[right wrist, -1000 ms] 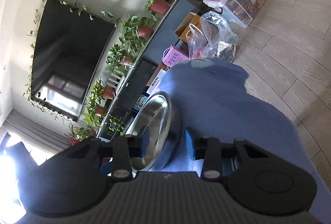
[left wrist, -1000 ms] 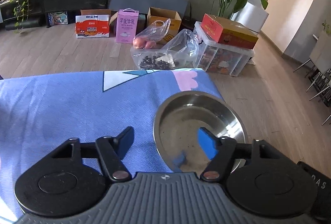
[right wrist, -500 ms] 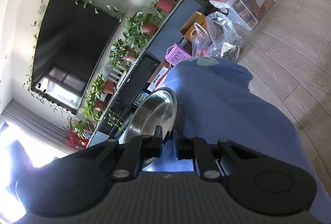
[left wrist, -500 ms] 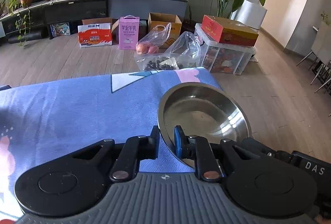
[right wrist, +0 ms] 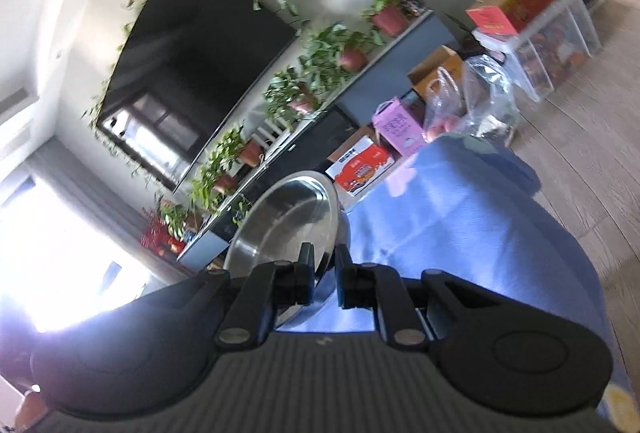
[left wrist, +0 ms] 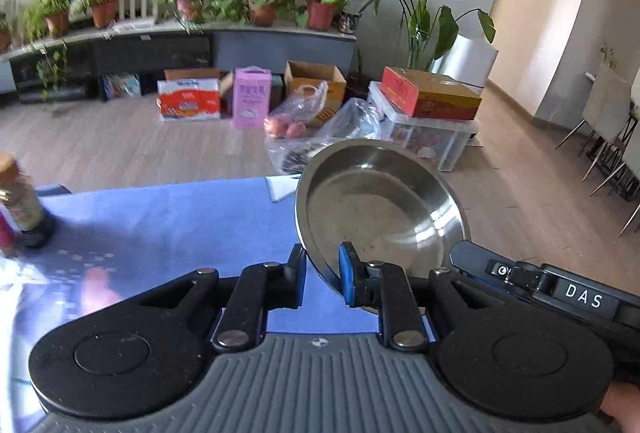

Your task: Organize plates and bowls

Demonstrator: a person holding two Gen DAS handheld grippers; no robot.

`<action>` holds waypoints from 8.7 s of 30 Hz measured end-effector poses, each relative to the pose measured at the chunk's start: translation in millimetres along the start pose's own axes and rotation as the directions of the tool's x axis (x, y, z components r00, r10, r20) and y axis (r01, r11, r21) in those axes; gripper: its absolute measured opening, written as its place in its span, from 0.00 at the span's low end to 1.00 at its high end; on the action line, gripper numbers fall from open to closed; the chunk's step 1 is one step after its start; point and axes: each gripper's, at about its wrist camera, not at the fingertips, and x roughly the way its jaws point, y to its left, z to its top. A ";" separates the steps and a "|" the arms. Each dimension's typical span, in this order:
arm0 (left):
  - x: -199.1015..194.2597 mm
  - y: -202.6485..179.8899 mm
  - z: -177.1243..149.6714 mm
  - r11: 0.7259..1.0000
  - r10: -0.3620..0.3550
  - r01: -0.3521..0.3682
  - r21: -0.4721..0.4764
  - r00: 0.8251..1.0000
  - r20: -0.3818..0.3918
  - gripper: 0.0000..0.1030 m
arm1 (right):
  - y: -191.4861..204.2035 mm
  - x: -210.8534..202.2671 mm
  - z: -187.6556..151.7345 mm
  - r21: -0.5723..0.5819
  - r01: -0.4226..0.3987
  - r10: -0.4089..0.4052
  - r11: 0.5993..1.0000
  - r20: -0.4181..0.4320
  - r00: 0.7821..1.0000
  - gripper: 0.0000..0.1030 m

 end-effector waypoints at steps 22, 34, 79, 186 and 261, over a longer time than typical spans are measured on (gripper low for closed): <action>-140.0 72.1 -92.9 0.990 -0.063 0.040 0.134 0.982 0.175 0.17 | 76.7 -31.7 -82.4 -0.256 -0.126 0.102 0.958 -0.104 0.989 0.22; -138.0 117.3 -130.5 0.981 -0.190 0.177 0.077 0.955 0.228 0.17 | 84.8 -35.5 -109.9 -0.321 -0.138 0.109 0.937 -0.106 0.988 0.23; -100.3 127.3 -160.8 0.979 -0.200 0.195 0.059 0.976 0.089 0.29 | 79.7 -13.8 -132.5 -0.355 -0.055 -0.042 0.933 -0.260 0.965 0.30; -72.3 169.1 -167.1 0.908 -0.302 0.314 -0.277 0.949 0.088 0.40 | 35.4 -6.7 -115.7 -0.049 -0.007 -0.007 0.999 -0.291 0.957 0.40; -218.2 121.8 -257.3 0.912 -0.326 0.338 -0.231 0.941 0.089 0.37 | 84.4 -139.1 -178.7 -0.094 0.041 -0.066 0.995 -0.281 0.957 0.42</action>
